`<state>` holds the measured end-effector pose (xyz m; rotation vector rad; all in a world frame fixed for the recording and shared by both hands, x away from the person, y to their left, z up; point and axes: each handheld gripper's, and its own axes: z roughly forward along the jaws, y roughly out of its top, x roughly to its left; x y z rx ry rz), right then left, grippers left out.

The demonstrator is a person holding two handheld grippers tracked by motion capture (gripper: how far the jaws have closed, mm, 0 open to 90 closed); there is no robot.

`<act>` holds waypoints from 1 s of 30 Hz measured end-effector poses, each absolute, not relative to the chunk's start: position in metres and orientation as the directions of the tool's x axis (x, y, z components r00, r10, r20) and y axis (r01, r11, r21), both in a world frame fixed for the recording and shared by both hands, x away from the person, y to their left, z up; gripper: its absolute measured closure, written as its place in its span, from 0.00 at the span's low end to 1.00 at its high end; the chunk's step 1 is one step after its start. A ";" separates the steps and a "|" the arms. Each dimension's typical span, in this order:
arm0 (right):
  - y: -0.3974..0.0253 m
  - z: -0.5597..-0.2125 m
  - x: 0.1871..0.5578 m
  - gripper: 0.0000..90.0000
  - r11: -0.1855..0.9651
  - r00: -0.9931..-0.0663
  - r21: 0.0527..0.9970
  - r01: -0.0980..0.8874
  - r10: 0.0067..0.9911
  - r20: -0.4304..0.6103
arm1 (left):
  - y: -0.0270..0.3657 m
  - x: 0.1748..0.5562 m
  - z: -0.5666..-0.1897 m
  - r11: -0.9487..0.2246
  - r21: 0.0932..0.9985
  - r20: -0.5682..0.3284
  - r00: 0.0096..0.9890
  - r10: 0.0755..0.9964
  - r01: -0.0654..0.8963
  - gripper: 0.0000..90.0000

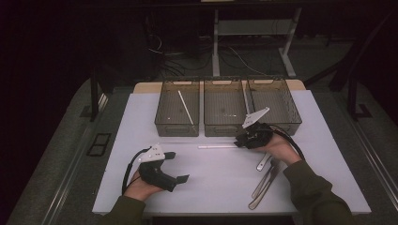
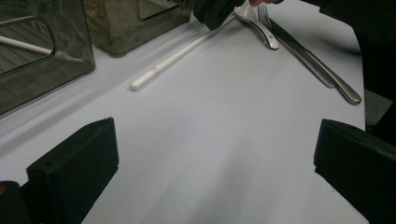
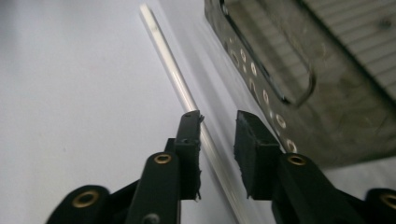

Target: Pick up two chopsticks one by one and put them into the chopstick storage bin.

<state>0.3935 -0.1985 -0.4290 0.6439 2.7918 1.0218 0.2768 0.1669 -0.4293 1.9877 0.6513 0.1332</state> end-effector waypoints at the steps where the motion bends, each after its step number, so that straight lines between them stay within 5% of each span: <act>1: -0.200 -0.430 0.394 0.83 0.697 -0.911 0.630 0.343 0.409 0.044 | 0.167 0.277 -0.429 -0.357 0.851 -0.178 0.849 0.497 0.387 0.00; 30: -0.182 -0.440 0.392 0.94 0.748 -0.949 0.608 0.268 0.313 0.033 | 0.167 0.276 -0.428 -0.356 0.852 -0.176 0.851 0.495 0.383 0.00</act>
